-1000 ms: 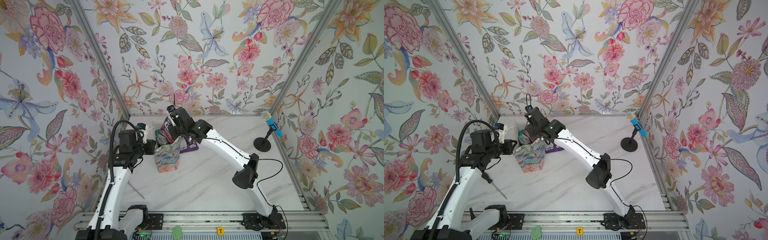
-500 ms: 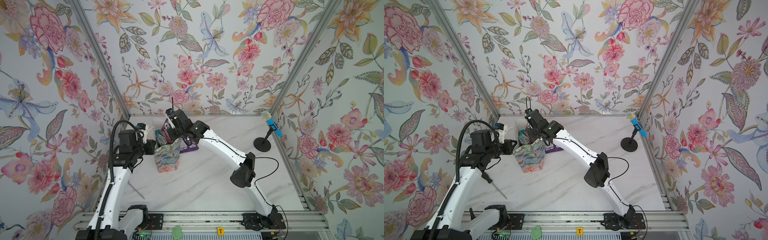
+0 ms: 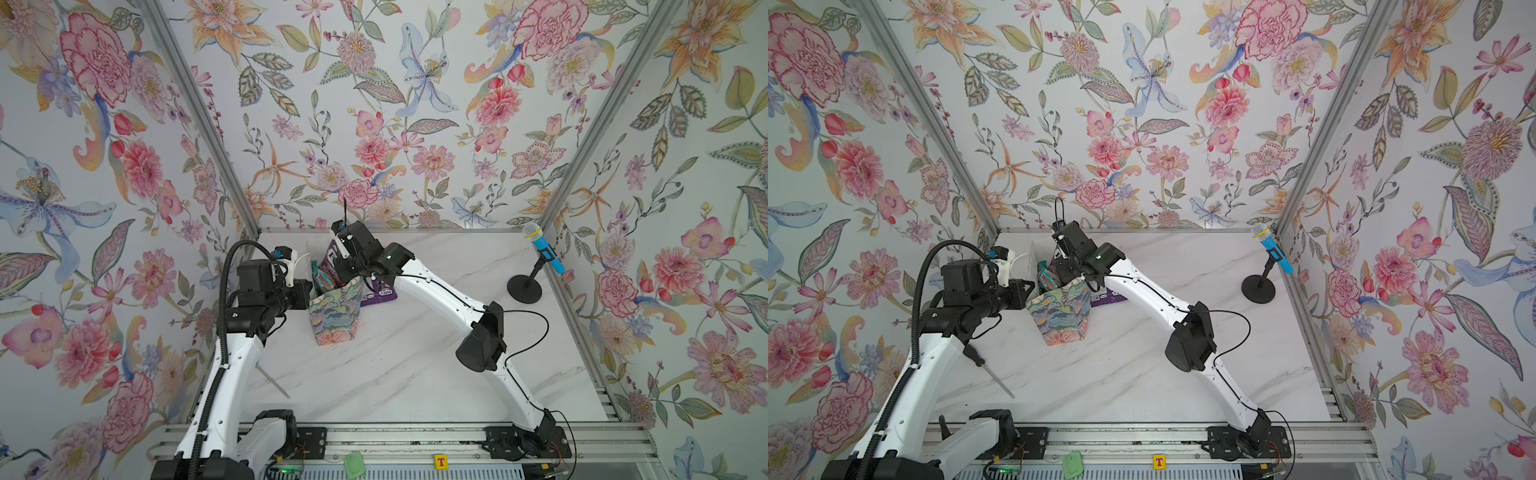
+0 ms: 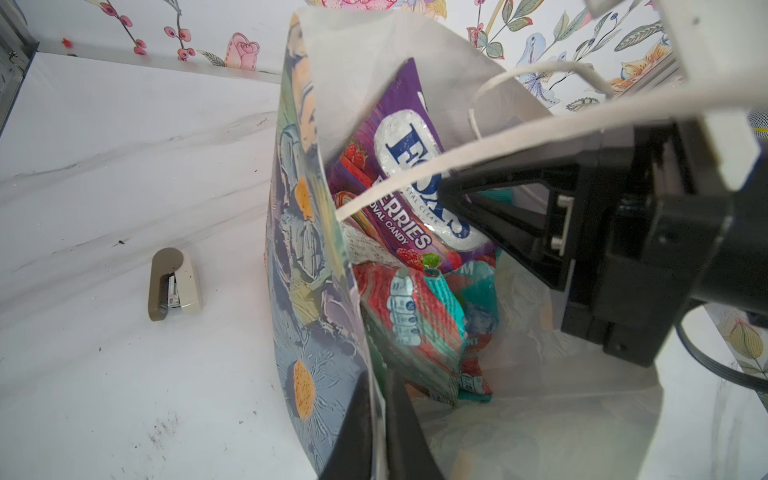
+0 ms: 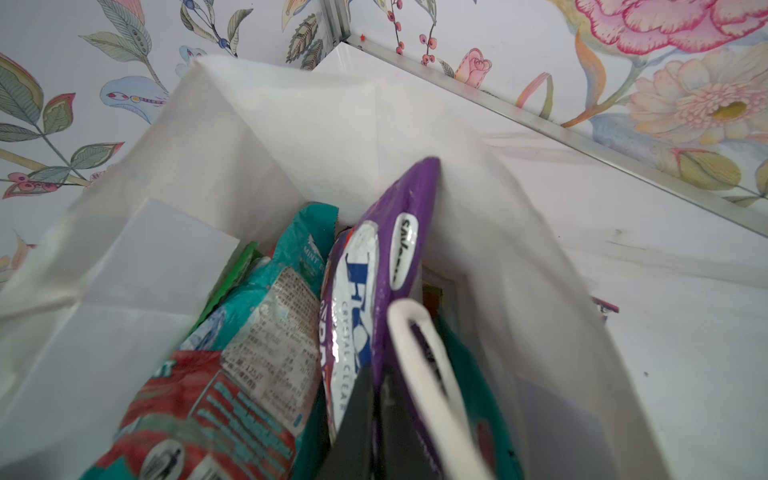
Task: Place the snacks into the paper bag
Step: 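Open the right gripper and raise it out of the bag, then move the right gripper down to the purple Fox's packet on the table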
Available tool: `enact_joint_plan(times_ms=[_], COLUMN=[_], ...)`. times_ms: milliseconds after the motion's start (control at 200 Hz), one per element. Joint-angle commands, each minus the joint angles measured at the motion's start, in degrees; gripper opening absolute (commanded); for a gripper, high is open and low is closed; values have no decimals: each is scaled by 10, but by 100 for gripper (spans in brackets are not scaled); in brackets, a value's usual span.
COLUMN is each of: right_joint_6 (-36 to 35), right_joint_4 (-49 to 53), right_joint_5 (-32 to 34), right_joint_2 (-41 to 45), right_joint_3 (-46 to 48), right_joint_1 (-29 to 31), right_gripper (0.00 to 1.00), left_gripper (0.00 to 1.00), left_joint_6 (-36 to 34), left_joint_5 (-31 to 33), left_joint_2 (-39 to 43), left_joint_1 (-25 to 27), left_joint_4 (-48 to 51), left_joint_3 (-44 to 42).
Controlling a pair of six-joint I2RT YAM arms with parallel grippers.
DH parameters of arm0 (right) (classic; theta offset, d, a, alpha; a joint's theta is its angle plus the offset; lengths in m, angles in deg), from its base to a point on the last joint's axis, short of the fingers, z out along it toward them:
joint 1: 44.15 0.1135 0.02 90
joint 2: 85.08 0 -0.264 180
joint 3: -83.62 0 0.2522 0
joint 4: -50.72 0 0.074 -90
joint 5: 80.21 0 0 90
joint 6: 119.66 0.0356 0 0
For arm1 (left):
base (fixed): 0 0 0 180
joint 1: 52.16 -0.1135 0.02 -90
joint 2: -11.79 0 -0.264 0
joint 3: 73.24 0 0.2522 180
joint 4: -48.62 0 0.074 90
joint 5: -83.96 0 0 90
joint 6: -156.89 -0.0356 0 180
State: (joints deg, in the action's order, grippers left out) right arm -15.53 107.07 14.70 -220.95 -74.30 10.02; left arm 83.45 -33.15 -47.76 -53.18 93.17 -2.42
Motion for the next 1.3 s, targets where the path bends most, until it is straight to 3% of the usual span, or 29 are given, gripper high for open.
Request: enact_joint_plan(times_ms=[0, 55, 175, 395, 691, 866, 1036, 1296], right_joint_6=[9, 10, 7, -5, 26, 108, 164, 184], right_joint_4=[37, 37, 33, -18, -185, -265, -330, -367], right_joint_5=[-31, -43, -58, -51, -22, -59, -108, -173], right_joint_2=[1, 18, 65, 181, 364, 429, 432, 320], right_joint_3=[5, -6, -27, 42, 349, 553, 695, 720], right_joint_1=[-1, -5, -11, -14, -45, -103, -156, -216], right_gripper=[24, 33, 44, 51, 64, 64, 64, 61], left_gripper=[9, 9, 9, 9, 9, 9, 9, 9], left_joint_6=[-7, -8, -8, -8, -6, -5, -2, 1], left_joint_5=[-4, -4, -3, -4, -2, 3, 2, 3], left_joint_2=[-1, -1, 0, -1, -1, 0, -5, -4], left_joint_1=[-5, -6, -7, -6, -7, -7, -7, -7], left_joint_4=[20, 20, 21, 21, 22, 21, 21, 24], left_joint_3=[-13, -13, -13, -12, -10, -8, -3, -1])
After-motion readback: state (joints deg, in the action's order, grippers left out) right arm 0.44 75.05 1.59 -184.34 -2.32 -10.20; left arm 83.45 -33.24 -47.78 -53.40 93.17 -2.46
